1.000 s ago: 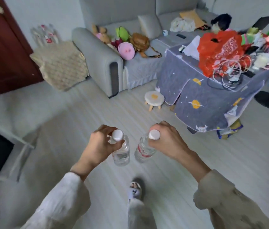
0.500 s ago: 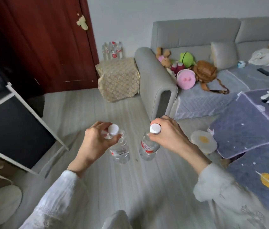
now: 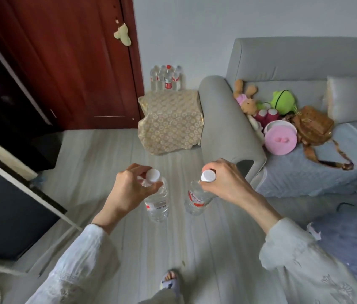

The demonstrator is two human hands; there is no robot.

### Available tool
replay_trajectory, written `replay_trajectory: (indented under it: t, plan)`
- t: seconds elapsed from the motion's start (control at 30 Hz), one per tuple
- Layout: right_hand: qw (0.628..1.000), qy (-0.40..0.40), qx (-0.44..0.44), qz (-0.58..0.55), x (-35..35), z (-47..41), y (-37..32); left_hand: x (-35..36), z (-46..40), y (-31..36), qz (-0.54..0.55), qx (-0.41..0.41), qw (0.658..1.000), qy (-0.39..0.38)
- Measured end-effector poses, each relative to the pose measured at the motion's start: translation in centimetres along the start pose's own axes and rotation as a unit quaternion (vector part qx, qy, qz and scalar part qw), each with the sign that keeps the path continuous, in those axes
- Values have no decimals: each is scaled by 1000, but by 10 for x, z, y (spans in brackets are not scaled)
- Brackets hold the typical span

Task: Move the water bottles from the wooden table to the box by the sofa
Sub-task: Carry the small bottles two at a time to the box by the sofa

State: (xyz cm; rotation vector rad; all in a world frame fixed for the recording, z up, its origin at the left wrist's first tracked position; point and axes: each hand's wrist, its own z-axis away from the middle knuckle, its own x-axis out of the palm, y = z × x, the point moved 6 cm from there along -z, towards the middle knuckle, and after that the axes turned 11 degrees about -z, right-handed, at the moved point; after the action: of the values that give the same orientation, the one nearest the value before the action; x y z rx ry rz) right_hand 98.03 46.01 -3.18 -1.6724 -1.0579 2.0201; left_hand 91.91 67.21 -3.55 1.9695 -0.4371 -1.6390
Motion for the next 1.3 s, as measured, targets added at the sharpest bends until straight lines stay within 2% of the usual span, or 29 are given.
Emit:
replay_trajectory:
  t: [0.23,0.6,0.8,1.3]
  plan:
    - [1000,26,-3,1,-49,-149,35,26,-155,14,29,-16,999,30]
    - [998,-47,-26,33,-113,-401,101,89,-391,35,3,-73,996,49]
    - [998,-38,-35,22,-137,-515,108,102,-498,28,9,-84,995,60]
    - [994,-18,104,-2,-95,-795,159,182,-795,-61,14,-58,994,-91]
